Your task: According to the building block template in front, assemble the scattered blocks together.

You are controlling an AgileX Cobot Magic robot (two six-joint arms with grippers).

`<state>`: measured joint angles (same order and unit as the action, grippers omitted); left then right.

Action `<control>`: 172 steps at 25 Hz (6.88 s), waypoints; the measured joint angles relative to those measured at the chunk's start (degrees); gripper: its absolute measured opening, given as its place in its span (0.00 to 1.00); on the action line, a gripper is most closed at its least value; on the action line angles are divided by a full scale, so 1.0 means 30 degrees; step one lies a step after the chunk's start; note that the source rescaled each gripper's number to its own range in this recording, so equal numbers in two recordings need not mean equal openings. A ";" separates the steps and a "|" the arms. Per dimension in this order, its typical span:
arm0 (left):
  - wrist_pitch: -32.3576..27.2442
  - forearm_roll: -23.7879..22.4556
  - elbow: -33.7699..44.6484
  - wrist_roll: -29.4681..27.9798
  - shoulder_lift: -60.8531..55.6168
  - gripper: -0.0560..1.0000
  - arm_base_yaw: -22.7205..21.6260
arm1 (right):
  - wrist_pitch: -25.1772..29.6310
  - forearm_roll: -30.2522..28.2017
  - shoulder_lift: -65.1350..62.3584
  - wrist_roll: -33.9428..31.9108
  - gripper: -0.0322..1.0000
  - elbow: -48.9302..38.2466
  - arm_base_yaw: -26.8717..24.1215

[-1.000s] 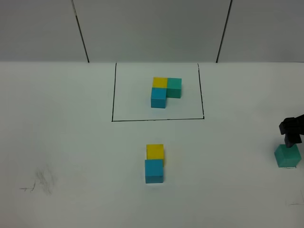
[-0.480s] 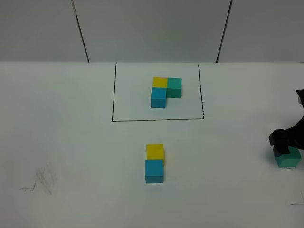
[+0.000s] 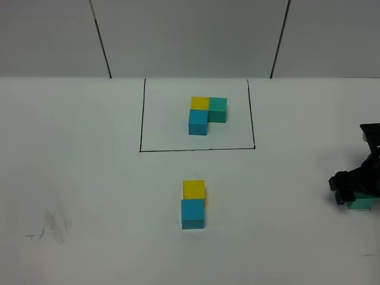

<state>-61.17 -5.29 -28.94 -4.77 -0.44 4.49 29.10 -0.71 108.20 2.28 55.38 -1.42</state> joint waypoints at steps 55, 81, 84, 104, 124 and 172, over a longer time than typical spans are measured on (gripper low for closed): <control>0.0000 0.0000 0.0000 -0.0016 0.0000 0.54 0.0000 | 0.6374 0.4820 0.3147 2.2561 0.05 0.9517 1.0199; 0.0000 0.0000 0.0000 0.0002 0.0000 0.54 0.0000 | 0.5813 0.4161 0.4718 2.0985 0.05 0.9517 1.0633; 0.0000 0.0000 0.0000 0.0002 0.0000 0.54 0.0000 | 0.5571 0.4401 0.4878 2.0985 0.05 0.9517 1.0642; 0.0000 0.0000 0.0000 0.0002 0.0000 0.54 0.0000 | 0.4733 0.4314 0.5306 2.1044 0.05 0.9519 1.1209; 0.0000 0.0000 0.0000 0.0002 0.0000 0.54 0.0000 | 0.5050 0.4166 0.5717 1.9745 0.05 0.9745 1.1322; 0.0000 0.0000 0.0000 -0.0020 0.0000 0.54 0.0000 | 1.3486 -0.0355 -2.6755 0.6623 0.98 0.3610 -0.6222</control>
<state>-61.17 -5.29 -28.94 -4.83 -0.44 4.49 69.55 -1.78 27.94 22.14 66.21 -20.08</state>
